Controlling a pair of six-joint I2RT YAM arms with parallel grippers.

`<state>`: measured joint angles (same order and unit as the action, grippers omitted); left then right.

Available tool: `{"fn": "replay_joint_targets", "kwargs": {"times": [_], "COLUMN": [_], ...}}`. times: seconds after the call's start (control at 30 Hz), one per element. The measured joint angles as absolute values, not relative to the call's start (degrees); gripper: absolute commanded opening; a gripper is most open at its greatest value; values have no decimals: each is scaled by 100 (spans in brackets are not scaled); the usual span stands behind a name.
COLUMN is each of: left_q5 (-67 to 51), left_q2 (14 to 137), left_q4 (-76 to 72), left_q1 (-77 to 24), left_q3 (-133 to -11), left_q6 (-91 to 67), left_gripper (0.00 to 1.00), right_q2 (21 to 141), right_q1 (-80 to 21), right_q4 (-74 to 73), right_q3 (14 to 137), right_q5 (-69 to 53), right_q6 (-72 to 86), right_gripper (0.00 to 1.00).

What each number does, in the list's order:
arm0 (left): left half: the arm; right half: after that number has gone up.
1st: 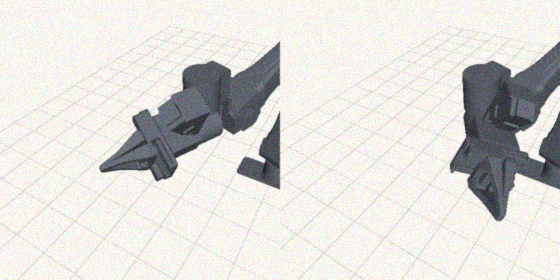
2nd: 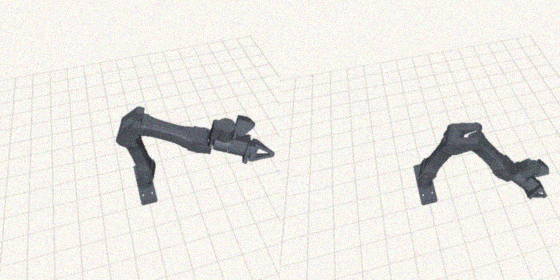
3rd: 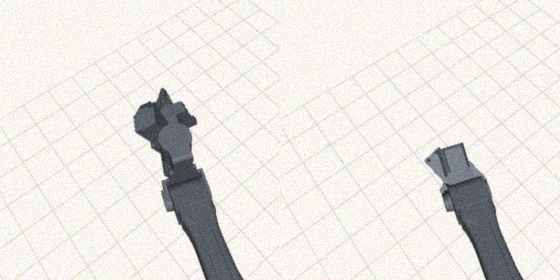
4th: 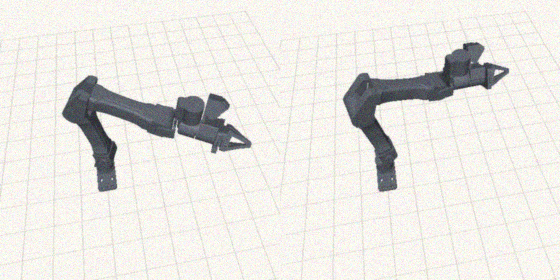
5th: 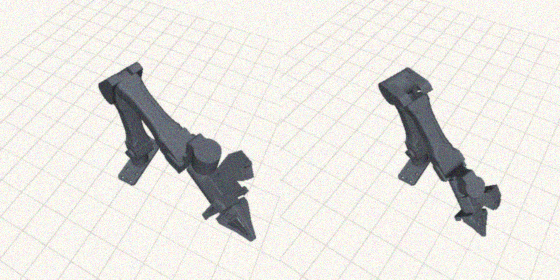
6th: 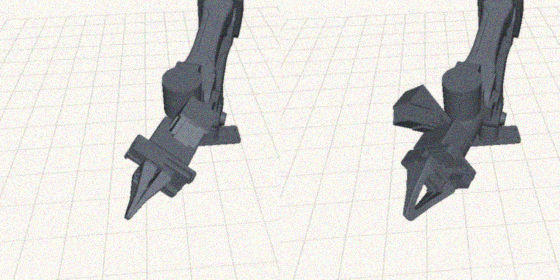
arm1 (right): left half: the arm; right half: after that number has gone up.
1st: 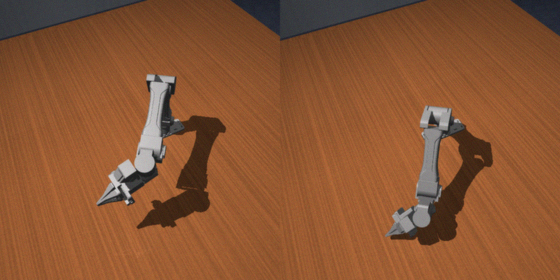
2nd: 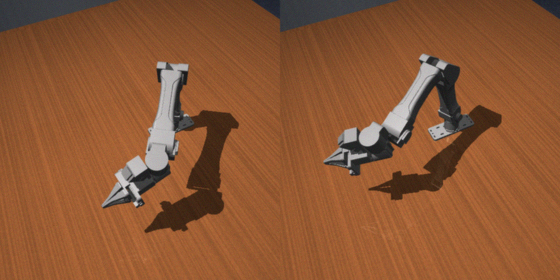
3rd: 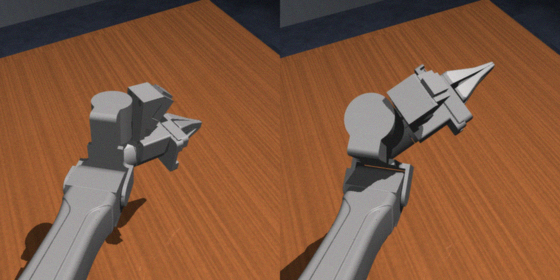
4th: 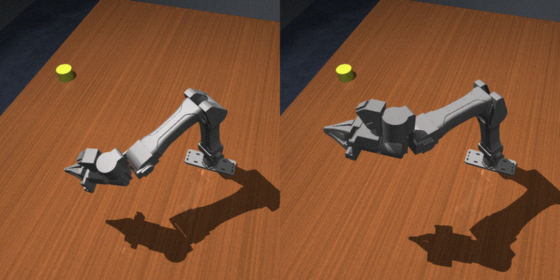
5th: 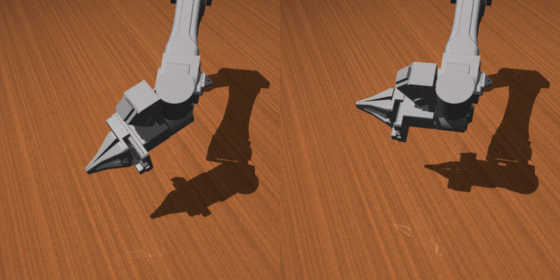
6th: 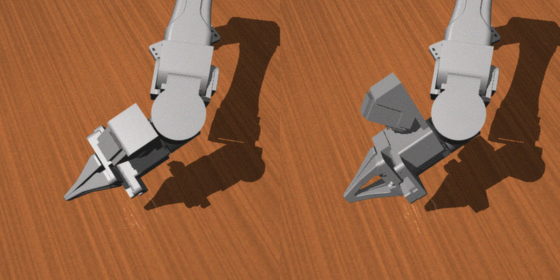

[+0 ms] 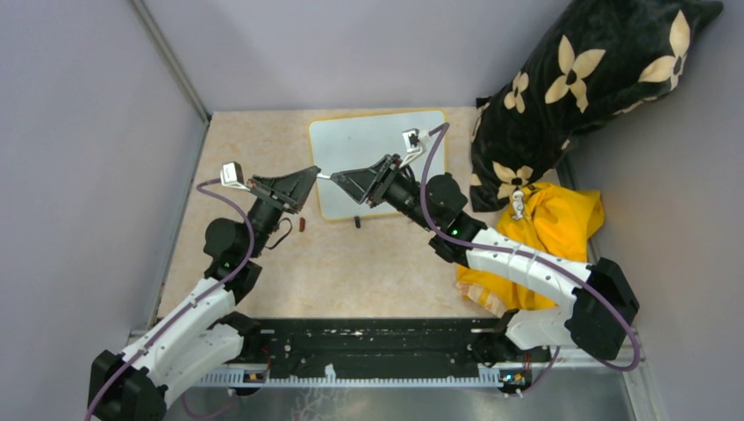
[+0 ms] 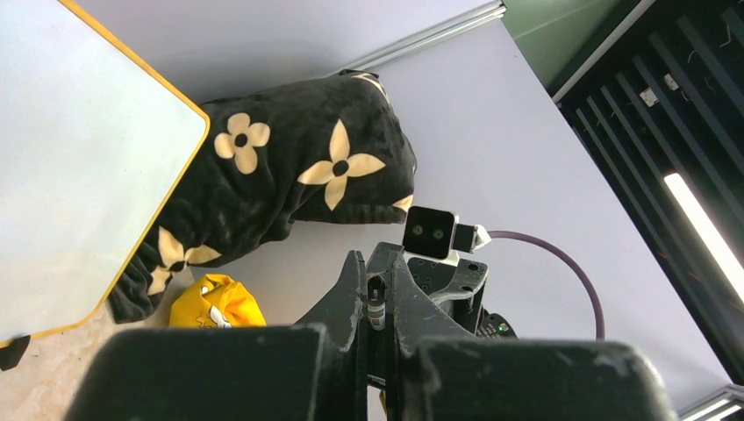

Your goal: Write a sentence on the whiteboard

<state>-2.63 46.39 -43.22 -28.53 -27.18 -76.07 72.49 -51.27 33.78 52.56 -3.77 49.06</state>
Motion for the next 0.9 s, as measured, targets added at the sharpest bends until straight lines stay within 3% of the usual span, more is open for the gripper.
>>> {"fn": "replay_joint_targets", "kwargs": {"times": [0.9], "left_q5": [8], "left_q2": [4595], "left_q4": [-4130], "left_q1": [-2917], "left_q3": [-2718], "left_q6": [-7999], "left_gripper": [0], "right_q2": [7249], "right_q1": [-5127], "right_q4": [3433], "right_q3": [5251], "right_q5": [-342], "right_q6": [4956], "right_gripper": [31]}}
